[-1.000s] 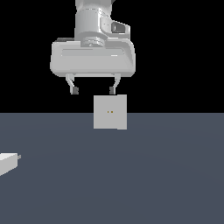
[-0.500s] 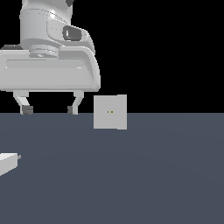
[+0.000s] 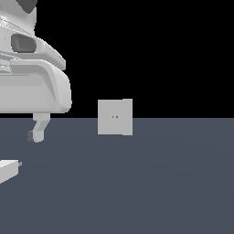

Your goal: Plug the charger into the wall socket.

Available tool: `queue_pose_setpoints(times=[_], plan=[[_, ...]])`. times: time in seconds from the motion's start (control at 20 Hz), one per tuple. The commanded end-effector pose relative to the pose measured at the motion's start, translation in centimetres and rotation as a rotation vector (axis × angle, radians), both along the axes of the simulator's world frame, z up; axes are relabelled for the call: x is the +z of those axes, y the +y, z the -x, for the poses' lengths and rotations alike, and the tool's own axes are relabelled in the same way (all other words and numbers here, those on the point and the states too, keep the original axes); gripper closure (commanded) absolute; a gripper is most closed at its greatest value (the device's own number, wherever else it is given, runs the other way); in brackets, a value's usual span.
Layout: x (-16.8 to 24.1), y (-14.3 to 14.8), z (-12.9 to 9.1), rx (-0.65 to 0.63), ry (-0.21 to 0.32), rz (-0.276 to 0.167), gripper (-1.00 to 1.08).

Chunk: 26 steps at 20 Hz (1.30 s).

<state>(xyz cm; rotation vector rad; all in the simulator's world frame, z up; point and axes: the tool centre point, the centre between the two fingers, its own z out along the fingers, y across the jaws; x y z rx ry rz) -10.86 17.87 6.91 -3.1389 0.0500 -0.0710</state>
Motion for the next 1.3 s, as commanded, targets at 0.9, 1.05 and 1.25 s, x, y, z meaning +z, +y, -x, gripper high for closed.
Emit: queue_pose_setpoints(times=[0.9, 1.05, 1.25], plan=[[-4.8, 1.0, 0.6, -0.001, -0.003, 0.002, -0.92], [-5.5, 1.0, 0.5, -0.001, -0.003, 0.002, -0.92], [-5.7, 1.1, 0.5, -0.001, -0.003, 0.002, 1.08]])
